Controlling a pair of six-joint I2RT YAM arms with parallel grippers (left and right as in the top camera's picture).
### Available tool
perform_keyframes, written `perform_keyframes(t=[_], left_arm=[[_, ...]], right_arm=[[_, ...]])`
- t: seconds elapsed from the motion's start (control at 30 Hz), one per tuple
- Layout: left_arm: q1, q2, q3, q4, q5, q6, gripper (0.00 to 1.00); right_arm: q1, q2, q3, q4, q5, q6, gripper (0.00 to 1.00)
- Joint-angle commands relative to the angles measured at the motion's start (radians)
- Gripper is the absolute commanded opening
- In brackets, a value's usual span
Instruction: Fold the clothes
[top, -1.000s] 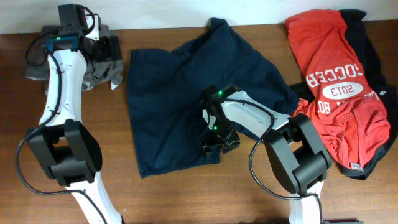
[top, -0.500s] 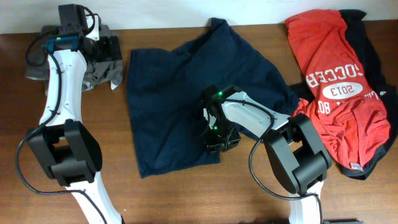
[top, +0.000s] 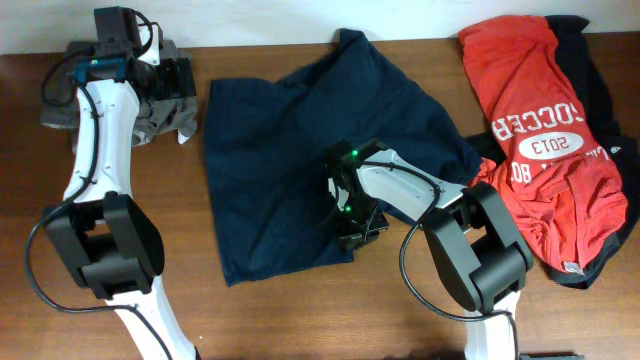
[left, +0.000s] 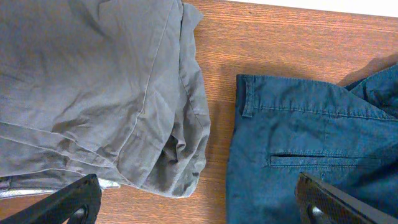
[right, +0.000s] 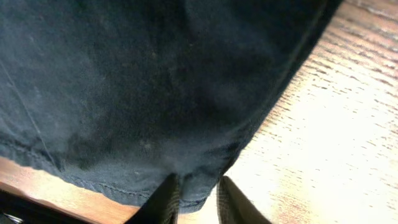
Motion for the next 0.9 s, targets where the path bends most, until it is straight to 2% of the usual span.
perform_keyframes(t=[0.0, 0.07, 0.13, 0.33, 0.47, 0.6, 0.7, 0.87], left_arm=[[0.001, 0.002, 0.001, -0.003, 0.007, 0.016, 0.99], [0.001, 0.002, 0.001, 0.000, 0.001, 0.016, 0.99], [0.001, 0.002, 0.001, 0.003, -0.004, 0.016, 0.99], [0.001, 0.002, 0.001, 0.014, -0.003, 0.016, 0.99], [0.001, 0.002, 0.001, 0.011, -0.004, 0.016, 0.99], [0.001, 0.002, 0.001, 0.007, -0.003, 0.016, 0.99], [0.001, 0.002, 0.001, 0.007, -0.003, 0.016, 0.99], [0.001, 0.002, 0.001, 0.007, -0.003, 0.016, 0.99]], right_arm=[[0.005, 0.002, -0.012, -0.012, -0.003, -0.035, 0.54], [0.005, 0.002, -0.015, -0.011, -0.003, -0.060, 0.63], [0.005, 0.002, -0.015, -0.011, -0.006, -0.089, 0.66], [0.004, 0.002, -0.015, -0.008, -0.028, -0.225, 0.66], [0.005, 0.002, -0.016, 0.016, 0.039, -0.288, 0.65], [0.005, 0.005, -0.017, 0.051, 0.042, -0.371, 0.56], [0.004, 0.023, -0.018, 0.069, 0.042, -0.407, 0.52], [0.004, 0.081, -0.018, 0.079, 0.042, -0.425, 0.27]])
